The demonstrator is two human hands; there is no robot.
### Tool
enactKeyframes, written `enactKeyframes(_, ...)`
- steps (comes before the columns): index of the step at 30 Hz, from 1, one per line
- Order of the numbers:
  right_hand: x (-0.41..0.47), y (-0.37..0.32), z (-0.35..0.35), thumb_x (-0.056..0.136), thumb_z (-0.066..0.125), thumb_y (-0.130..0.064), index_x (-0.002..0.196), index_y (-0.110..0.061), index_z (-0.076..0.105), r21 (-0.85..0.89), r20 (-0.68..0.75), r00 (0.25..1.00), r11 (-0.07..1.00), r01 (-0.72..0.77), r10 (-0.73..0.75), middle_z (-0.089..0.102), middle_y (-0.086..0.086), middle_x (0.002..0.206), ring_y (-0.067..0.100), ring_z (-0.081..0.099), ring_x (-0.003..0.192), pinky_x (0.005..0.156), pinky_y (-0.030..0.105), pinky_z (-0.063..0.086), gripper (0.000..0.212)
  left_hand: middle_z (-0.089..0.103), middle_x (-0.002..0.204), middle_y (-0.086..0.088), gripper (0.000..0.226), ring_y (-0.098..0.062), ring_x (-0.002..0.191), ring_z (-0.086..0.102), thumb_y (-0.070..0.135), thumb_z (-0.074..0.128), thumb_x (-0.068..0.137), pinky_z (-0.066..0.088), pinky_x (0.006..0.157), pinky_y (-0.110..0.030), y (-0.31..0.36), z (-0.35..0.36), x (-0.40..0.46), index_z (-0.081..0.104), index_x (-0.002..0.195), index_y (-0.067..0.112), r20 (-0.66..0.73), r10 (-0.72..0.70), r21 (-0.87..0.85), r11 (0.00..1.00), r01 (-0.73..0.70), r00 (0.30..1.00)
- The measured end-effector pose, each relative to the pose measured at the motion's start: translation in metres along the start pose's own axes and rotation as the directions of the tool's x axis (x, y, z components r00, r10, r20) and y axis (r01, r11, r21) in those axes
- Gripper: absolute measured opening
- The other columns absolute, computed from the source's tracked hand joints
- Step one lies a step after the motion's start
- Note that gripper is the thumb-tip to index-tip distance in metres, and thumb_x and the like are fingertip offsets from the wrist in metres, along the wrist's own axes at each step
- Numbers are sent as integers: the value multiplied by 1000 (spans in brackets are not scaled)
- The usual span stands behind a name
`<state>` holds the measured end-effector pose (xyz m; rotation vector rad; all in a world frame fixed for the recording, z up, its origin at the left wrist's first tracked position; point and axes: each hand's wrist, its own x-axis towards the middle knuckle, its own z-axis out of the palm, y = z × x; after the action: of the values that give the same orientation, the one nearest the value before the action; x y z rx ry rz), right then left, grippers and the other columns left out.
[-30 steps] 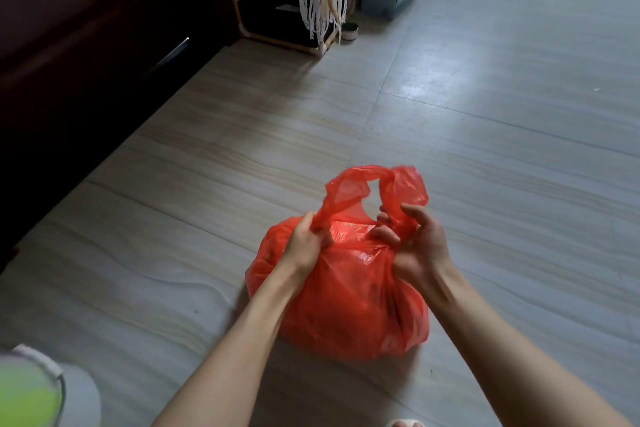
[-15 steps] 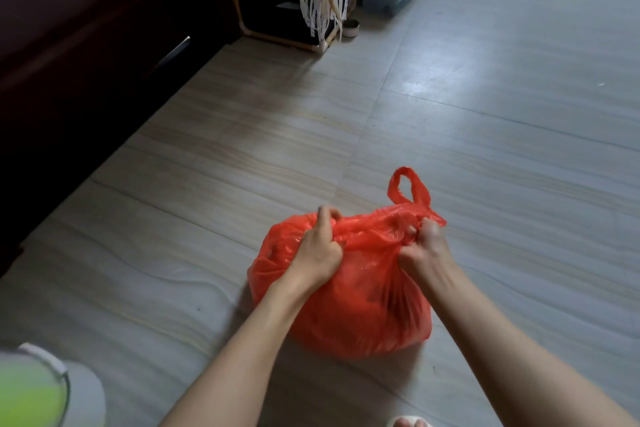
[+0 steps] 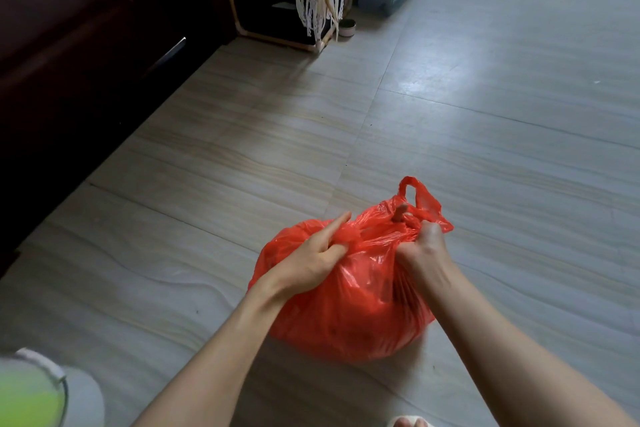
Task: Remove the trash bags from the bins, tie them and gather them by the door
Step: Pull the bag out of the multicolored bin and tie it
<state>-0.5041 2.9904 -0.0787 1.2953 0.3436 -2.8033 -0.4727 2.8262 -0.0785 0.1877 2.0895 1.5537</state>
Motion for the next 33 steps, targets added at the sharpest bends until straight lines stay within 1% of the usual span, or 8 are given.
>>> enactKeyframes(4,6,-2,2,96,32,-20,79,-8,56,-273,-53,959,928,255,-279,58,4,41,15,53,30,39,22,48,31,42,130,9,34,2,122,37,5,37,97,29,101,-11,8,6,3,49,128,3,-213,5,-157,987,-40,977)
enactKeyframes(6,3,-2,4,96,37,-24,92,-11,56,-362,-66,910,860,361,-410,56,5,53,14,47,28,41,20,44,23,61,100,2,28,12,87,53,1,36,95,39,80,-7,12,9,7,62,92,10,-306,-36,-225,974,-35,951)
enactKeyframes(9,-6,-2,10,94,43,-25,76,-21,49,-406,-39,844,780,476,-535,44,-3,47,10,36,26,37,15,36,19,41,58,3,42,3,43,41,-6,34,88,32,49,-10,12,14,19,40,54,17,-449,-138,-269,963,13,883)
enactKeyframes(15,-19,1,17,85,41,-16,56,-15,36,-395,21,910,833,387,-413,36,-4,32,10,30,22,31,10,24,30,42,56,1,37,-5,44,41,-8,32,85,36,42,-12,7,11,28,40,55,14,-533,-372,-598,801,-28,760)
enactKeyframes(22,-32,11,14,85,37,-13,61,-13,38,-429,183,925,820,380,-333,37,-1,52,13,33,39,41,15,41,24,48,42,6,37,-7,43,48,-8,28,87,45,51,-17,6,6,28,39,58,12,-524,-450,-749,647,-141,723)
enactKeyframes(27,-23,22,-1,87,45,-14,89,-22,50,-665,690,618,6,746,-378,49,-6,66,2,47,49,55,25,44,10,50,65,-3,25,-19,59,47,-1,36,85,44,57,-20,4,12,31,50,67,9,-610,-318,-485,874,-24,726)
enactKeyframes(30,-22,23,-1,82,46,7,120,-12,53,-651,759,610,-292,701,-229,64,5,89,19,59,75,71,25,37,44,67,91,-11,25,-27,83,61,4,39,85,46,83,-36,9,16,21,63,91,2,-517,-122,-273,962,-28,847)
enactKeyframes(33,-24,25,-1,76,44,3,131,-20,48,-565,789,604,-519,641,-111,66,16,115,30,61,105,84,33,43,60,58,76,-2,17,-8,70,53,10,45,82,42,73,-29,13,13,5,61,80,14,-284,25,-332,935,-123,959)
